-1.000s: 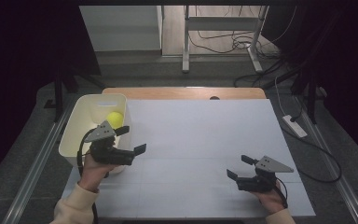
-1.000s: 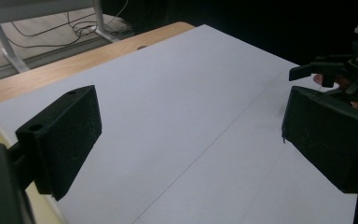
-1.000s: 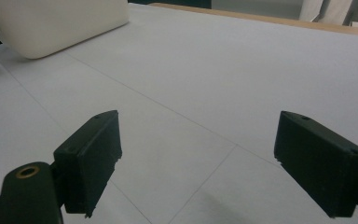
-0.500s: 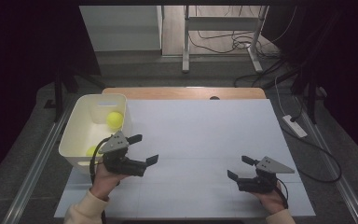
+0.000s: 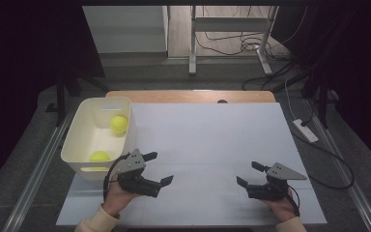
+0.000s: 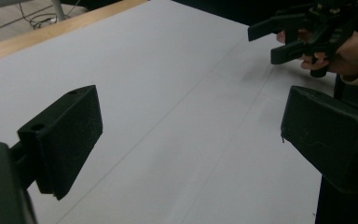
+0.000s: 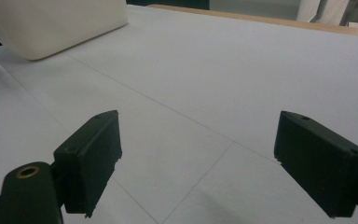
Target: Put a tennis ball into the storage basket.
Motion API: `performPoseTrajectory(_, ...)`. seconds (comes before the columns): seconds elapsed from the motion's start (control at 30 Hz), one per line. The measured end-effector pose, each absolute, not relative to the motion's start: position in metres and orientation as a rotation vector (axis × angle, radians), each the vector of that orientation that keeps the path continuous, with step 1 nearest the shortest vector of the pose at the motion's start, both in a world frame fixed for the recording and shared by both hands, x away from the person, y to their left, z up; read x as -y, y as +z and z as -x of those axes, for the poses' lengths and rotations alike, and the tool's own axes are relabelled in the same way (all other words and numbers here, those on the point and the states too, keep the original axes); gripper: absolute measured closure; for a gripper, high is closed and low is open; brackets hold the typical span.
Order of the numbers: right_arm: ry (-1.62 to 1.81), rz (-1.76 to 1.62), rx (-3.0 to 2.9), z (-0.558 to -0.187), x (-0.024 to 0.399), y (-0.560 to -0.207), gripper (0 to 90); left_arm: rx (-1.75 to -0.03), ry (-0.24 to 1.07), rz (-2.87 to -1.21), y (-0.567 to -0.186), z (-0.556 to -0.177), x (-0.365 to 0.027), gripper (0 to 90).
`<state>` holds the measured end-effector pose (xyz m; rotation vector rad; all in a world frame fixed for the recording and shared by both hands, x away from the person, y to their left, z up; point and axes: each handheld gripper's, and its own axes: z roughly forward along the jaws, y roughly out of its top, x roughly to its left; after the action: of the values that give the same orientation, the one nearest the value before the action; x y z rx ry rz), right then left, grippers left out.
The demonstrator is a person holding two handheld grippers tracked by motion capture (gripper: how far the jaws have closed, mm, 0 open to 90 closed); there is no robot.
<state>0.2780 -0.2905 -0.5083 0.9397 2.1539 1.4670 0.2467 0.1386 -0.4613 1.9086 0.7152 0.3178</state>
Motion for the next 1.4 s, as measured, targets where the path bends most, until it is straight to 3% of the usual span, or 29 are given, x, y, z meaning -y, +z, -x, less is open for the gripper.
performPoseTrajectory(0.53, 1.464, -0.932, -2.17, -0.276, 0.291, -0.511, 14.8, -0.787, 0.283, -1.962, -0.504, -0.239, -0.154, 6.3)
performPoseTrajectory(1.4, 1.481, -0.884, -2.218, -0.268, 0.296, -0.512, 14.5, -0.849, 0.297, -1.921, -0.519, -0.231, -0.178, 6.2)
